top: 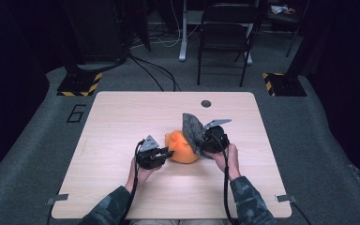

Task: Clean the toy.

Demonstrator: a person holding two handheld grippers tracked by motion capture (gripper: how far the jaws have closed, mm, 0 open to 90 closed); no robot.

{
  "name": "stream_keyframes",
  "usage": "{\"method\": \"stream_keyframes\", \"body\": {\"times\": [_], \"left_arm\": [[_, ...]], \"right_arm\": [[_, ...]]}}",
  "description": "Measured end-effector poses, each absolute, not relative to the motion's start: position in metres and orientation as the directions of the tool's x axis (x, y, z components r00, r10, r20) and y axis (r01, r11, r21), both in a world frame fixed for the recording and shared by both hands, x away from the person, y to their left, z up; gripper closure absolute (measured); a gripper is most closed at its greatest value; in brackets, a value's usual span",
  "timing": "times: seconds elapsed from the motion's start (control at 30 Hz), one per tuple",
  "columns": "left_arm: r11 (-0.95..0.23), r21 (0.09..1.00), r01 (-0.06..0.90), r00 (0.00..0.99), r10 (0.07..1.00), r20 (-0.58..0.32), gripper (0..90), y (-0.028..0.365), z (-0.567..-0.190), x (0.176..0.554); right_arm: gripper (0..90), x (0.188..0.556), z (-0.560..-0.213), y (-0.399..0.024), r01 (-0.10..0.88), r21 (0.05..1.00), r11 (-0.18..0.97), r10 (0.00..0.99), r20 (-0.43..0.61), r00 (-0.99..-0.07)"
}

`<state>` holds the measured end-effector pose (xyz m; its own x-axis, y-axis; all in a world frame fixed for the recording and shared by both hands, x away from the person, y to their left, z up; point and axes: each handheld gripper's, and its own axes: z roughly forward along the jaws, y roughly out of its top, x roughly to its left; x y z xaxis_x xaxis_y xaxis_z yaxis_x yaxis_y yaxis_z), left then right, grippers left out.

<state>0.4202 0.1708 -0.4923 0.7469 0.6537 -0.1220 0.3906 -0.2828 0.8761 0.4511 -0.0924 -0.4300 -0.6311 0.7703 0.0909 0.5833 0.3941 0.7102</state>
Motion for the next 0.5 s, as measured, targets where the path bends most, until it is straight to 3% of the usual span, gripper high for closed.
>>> {"method": "stream_keyframes", "body": {"times": [0.07, 0.17, 0.27, 0.37, 0.5], "left_arm": [[-0.33, 0.873, 0.36, 0.773, 0.63, -0.08, 62.8, 0.171, -0.491, 0.42], [-0.457, 0.845, 0.278, 0.796, 0.602, 0.064, 47.5, 0.166, -0.492, 0.417], [-0.47, 0.84, 0.27, 0.791, 0.606, 0.085, 41.1, 0.161, -0.496, 0.416], [-0.459, 0.851, 0.257, 0.78, 0.618, 0.098, 45.8, 0.158, -0.498, 0.417], [-0.412, 0.869, 0.273, 0.768, 0.638, 0.061, 66.7, 0.159, -0.501, 0.418]], "right_arm": [[72.8, 0.453, -0.435, -0.091, 0.584, 0.71, 0.395, 0.777, 0.081, -0.624], [72.8, 0.454, -0.437, -0.093, 0.576, 0.716, 0.394, 0.776, 0.077, -0.626], [72.8, 0.455, -0.438, -0.093, 0.576, 0.718, 0.389, 0.779, 0.077, -0.623], [72.9, 0.454, -0.438, -0.091, 0.573, 0.719, 0.392, 0.781, 0.069, -0.62], [73.1, 0.453, -0.438, -0.093, 0.581, 0.724, 0.373, 0.79, 0.081, -0.608]]}}
